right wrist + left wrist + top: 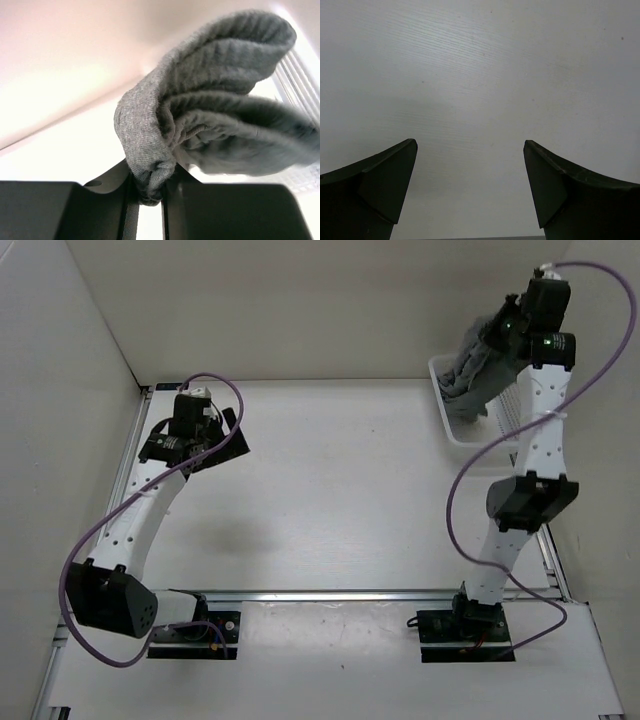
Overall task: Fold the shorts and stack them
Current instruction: Move the shorts to the center of the board
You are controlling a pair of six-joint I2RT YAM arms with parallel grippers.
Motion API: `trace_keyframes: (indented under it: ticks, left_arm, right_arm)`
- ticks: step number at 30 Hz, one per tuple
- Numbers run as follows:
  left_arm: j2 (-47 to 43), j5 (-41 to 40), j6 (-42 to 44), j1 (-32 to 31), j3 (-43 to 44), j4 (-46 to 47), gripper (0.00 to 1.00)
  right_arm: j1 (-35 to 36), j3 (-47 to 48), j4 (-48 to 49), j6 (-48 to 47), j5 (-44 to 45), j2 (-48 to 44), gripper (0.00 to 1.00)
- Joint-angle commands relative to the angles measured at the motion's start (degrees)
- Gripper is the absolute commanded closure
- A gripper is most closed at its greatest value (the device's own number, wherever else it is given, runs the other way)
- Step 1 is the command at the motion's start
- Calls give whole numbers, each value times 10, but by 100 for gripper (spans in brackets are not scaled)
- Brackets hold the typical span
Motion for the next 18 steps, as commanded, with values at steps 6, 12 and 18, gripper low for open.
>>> trace_keyframes:
  ticks: [6, 12, 18]
  left_arm:
    - [-96, -23, -6, -3, 1, -14, 1]
    - [-90, -43, 8, 7, 77, -44, 1]
    - [-95, 2, 26, 7, 83, -44, 1]
  right_arm:
    - [225, -56, -4, -93, -11, -242, 100]
    - [333, -265, 11, -57, 19, -344, 100]
    - [286, -484, 5, -32, 6, -336, 7]
